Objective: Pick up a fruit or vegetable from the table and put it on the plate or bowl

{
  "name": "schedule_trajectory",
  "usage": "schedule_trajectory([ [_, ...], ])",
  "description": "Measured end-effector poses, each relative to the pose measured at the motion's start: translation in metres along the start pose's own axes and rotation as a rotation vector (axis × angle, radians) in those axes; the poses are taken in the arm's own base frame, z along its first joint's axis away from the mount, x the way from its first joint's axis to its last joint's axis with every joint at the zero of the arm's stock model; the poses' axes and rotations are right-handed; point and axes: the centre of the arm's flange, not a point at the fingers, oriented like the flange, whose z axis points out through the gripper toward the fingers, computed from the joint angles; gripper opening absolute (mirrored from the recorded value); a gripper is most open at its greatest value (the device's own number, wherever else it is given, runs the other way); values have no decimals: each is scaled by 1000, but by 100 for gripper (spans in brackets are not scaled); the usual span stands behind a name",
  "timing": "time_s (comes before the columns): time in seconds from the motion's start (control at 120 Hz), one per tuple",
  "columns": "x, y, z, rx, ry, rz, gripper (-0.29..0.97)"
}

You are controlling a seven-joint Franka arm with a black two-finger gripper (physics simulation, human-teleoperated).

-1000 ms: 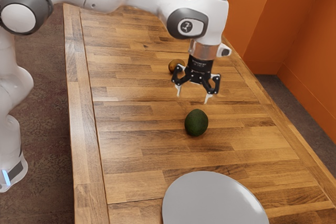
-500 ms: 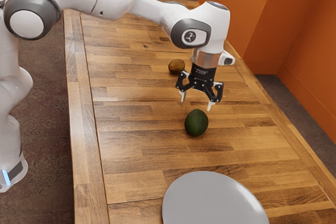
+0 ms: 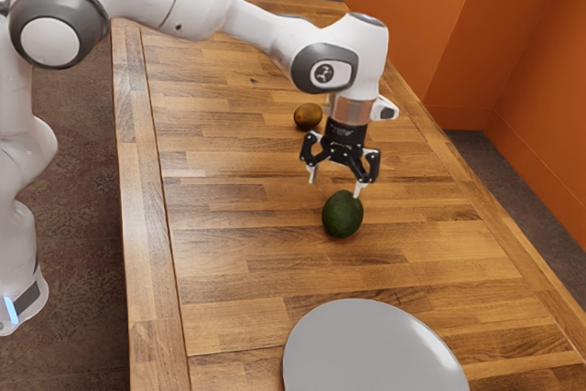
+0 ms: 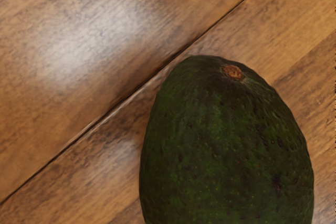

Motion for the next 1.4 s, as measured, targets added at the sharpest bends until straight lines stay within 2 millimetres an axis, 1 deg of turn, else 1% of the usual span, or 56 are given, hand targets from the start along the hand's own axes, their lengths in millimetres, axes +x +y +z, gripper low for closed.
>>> schedule_trajectory([
  [0.15,-6,8,5,-1,-1,24,68],
  [0.25,-3,8,11,-1,-4,21,68],
  [0.4,-2,13,28,8,-10,18,68],
  [0.6,2,15,35,-2,-14,12,68],
  [0.7,4,17,47,10,-18,8,68],
  [0.783,1,22,56,10,-24,14,68],
  [0.95,3,23,57,-1,-20,12,68],
  [1.15,5,24,71,-2,-37,-5,67],
  [1.233,6,24,73,-4,-39,-8,67],
  [1.283,8,23,71,-7,-38,-12,67],
  [1.342,19,16,68,-13,-35,-33,67],
  [1.4,23,12,67,-15,-34,-41,67],
])
